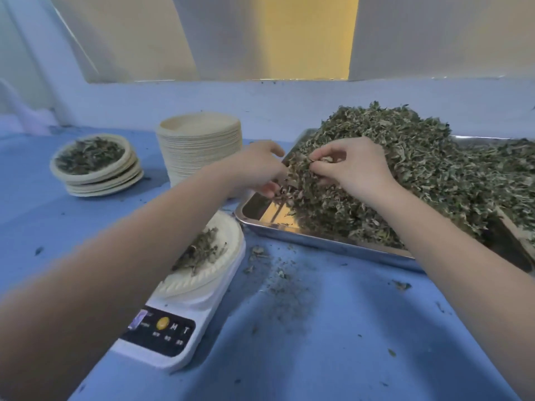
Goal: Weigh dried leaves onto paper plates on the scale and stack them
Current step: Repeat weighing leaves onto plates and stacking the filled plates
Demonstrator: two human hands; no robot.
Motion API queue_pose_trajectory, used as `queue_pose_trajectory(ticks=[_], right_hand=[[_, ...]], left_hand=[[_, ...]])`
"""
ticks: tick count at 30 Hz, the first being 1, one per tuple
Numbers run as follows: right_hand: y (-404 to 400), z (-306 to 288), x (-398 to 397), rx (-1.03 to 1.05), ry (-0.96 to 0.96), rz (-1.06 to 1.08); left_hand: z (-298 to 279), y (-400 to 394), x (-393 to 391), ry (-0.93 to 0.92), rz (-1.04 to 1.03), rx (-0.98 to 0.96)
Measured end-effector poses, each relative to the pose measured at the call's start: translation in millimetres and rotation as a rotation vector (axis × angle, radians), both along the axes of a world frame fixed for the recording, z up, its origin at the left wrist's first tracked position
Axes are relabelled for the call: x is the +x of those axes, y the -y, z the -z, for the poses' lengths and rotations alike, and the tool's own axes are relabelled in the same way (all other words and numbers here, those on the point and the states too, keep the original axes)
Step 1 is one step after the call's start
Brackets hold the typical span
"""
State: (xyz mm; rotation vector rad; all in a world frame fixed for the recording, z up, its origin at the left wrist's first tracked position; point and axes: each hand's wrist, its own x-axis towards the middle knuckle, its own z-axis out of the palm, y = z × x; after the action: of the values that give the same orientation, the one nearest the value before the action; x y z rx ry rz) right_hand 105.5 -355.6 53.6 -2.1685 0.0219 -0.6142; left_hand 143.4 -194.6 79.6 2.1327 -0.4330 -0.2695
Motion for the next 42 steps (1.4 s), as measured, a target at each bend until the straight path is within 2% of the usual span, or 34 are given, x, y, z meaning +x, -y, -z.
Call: queue_pose_trajectory(ticks=[4,7,9,11,14,16,25,33,42], right_hand=[[-50.1,-13.9,6.3,0.098,0.07,-0.132],[-95.4,-18.5,9.1,0.179,0.053,-0.337],[-122.0,-15.5,10.5,0.148,-0.022,-0.454],[-140.6,-10.1,12.7,0.007,-0.122,-0.512],[-152.5,-1.6,17.8,-0.301,-0.175,-0.462],[-153.6,0.4,20.4,-0.36,-0.113,-0.411],[-156.5,3.7,19.0,-0.351,0.002,-0.353],[-144.3,9.3,19.1,-0.36,-0.071,-0.379],[-138.6,17.7,19.2,-0.376,-0.098,-0.401]], left_hand=[[-9.2,-41.1,-2.7,0.068,-0.067,-0.015],[-14.1,-78.0,-6.0,0.216,-0.175,0.092],[-14.3,-104.9,-8.4,0.284,-0.252,0.209],[-9.7,-131.0,-11.4,0.261,-0.286,0.277],[3.6,-160.2,-14.9,0.198,-0.324,0.276],[11.9,-170.2,-13.9,0.18,-0.341,0.258],[29.6,-179.2,-13.3,0.229,-0.314,0.143],[41.6,-177.2,-9.9,0.311,-0.321,0.118],[51.4,-173.7,-2.2,0.294,-0.325,0.129]])
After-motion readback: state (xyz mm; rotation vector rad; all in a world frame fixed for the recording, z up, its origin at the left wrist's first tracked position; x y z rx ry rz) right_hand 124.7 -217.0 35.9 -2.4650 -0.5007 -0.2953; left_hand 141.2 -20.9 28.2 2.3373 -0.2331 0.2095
